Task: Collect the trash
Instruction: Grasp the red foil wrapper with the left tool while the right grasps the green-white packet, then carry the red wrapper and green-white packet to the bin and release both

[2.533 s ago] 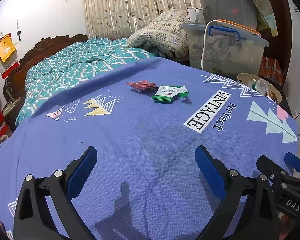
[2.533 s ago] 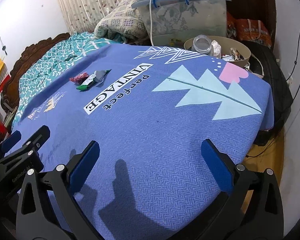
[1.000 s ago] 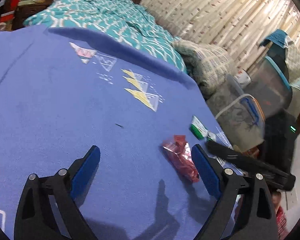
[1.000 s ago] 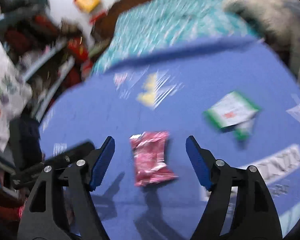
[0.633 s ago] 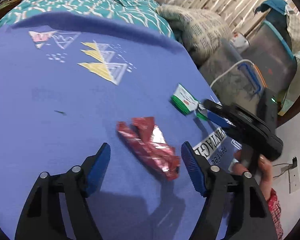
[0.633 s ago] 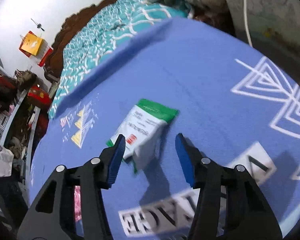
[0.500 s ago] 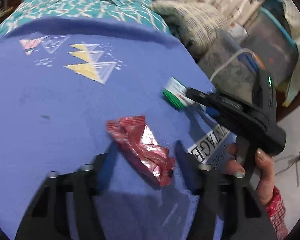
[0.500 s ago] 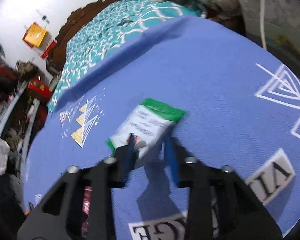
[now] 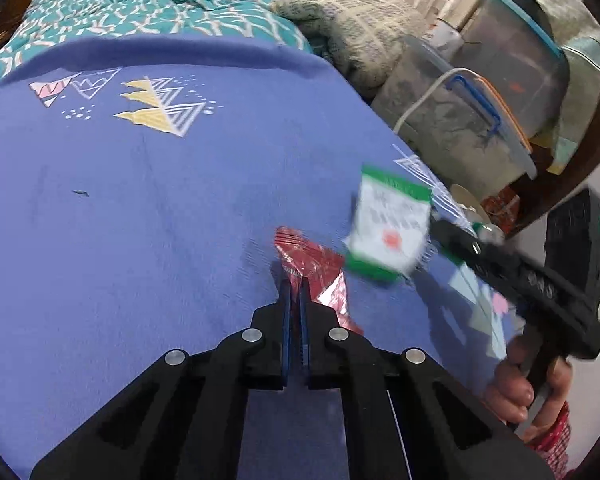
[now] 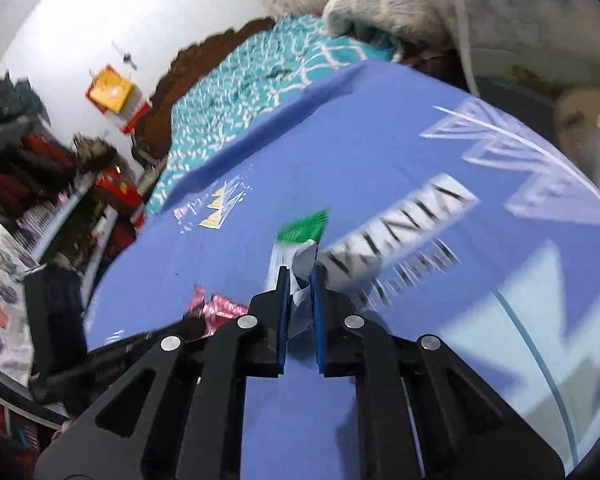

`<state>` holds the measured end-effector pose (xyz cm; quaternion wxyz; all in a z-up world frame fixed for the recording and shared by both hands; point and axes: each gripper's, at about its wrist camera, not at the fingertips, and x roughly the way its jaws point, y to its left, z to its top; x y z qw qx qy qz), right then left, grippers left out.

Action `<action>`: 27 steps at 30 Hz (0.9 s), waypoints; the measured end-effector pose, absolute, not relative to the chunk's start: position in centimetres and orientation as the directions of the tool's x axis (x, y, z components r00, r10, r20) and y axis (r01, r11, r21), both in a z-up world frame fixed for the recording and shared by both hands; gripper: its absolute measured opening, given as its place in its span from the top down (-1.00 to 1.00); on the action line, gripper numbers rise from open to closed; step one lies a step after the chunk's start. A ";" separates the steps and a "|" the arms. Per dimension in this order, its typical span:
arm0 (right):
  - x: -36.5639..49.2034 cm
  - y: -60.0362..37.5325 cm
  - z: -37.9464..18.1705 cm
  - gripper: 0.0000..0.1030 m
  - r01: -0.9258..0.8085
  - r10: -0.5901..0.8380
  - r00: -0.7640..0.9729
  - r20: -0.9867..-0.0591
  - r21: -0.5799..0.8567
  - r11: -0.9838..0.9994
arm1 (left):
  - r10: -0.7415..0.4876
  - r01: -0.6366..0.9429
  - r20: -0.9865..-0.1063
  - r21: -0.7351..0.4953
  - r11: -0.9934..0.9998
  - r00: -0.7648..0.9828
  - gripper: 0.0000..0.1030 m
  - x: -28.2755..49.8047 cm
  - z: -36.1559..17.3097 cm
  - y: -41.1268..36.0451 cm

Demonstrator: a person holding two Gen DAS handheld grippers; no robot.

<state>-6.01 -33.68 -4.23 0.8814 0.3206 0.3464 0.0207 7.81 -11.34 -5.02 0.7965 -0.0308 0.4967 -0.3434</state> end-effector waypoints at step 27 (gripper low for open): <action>-16.9 -61.7 -4.0 0.71 0.558 -0.269 0.813 -0.517 0.558 0.614 | -0.672 0.868 -0.738 -0.301 0.396 0.051 0.99 2.7 3.0 -48.2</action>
